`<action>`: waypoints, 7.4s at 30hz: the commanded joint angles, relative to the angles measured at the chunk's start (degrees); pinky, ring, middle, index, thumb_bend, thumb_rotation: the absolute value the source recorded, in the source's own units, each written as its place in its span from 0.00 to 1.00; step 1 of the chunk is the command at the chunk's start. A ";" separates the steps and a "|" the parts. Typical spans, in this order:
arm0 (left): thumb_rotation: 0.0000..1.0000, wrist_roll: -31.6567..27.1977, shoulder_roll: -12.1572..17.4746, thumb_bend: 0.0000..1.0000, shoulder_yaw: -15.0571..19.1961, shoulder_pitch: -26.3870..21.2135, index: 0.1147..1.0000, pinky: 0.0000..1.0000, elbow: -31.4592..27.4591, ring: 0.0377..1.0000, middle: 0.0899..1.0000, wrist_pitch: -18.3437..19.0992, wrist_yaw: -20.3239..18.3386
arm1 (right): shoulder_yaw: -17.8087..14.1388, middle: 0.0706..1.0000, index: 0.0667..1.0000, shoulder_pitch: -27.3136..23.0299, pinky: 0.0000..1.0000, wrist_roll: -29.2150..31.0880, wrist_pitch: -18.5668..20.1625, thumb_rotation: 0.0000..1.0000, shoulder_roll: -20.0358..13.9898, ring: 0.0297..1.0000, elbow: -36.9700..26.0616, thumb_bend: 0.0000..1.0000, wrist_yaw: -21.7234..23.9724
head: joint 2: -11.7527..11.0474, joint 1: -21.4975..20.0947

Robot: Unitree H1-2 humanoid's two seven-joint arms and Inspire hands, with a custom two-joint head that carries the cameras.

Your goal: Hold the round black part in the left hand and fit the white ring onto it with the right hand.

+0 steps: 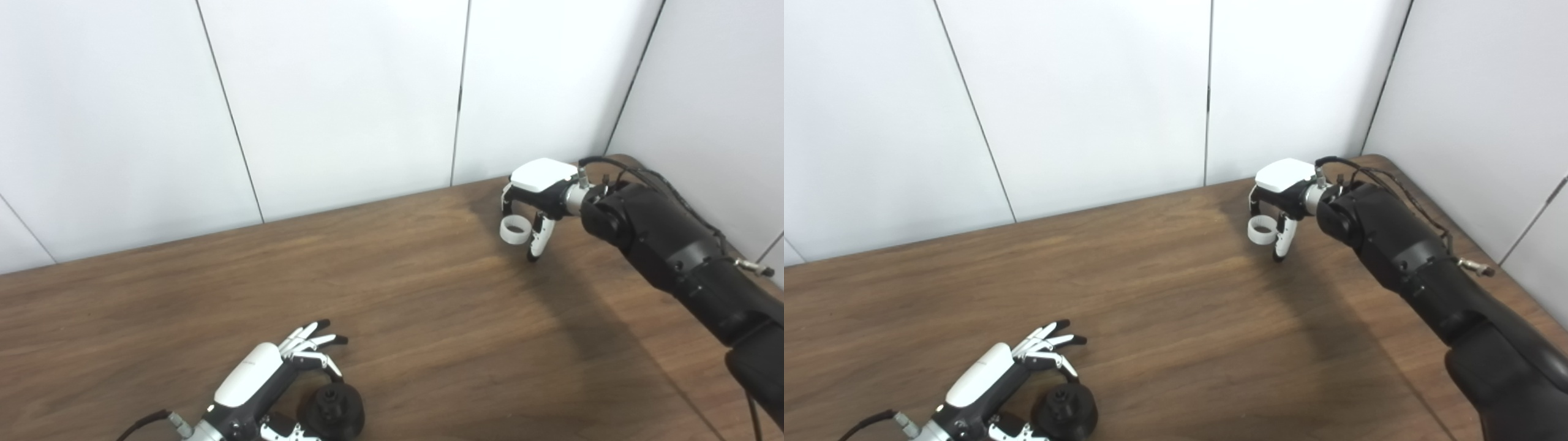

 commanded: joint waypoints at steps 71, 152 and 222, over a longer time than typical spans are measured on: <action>0.06 3.67 -1.66 0.52 2.99 0.96 0.41 1.00 0.81 1.00 0.87 0.53 -4.61 | -2.17 0.88 0.44 -1.37 1.00 18.68 -6.10 0.14 8.62 1.00 -41.40 0.53 13.82 | 1.97 7.37; 0.05 4.89 -4.54 0.52 3.97 1.81 0.41 1.00 -11.90 1.00 0.89 9.67 -11.09 | 2.04 0.85 0.44 7.38 1.00 23.96 -13.39 0.14 16.44 1.00 -43.43 0.53 19.35 | 8.33 18.66; 0.05 3.89 -5.84 0.52 4.58 1.98 0.41 1.00 -14.97 1.00 0.91 12.91 -13.54 | 3.18 0.89 0.44 10.14 1.00 21.92 -16.38 0.14 19.42 1.00 -39.46 0.53 16.98 | 9.69 21.81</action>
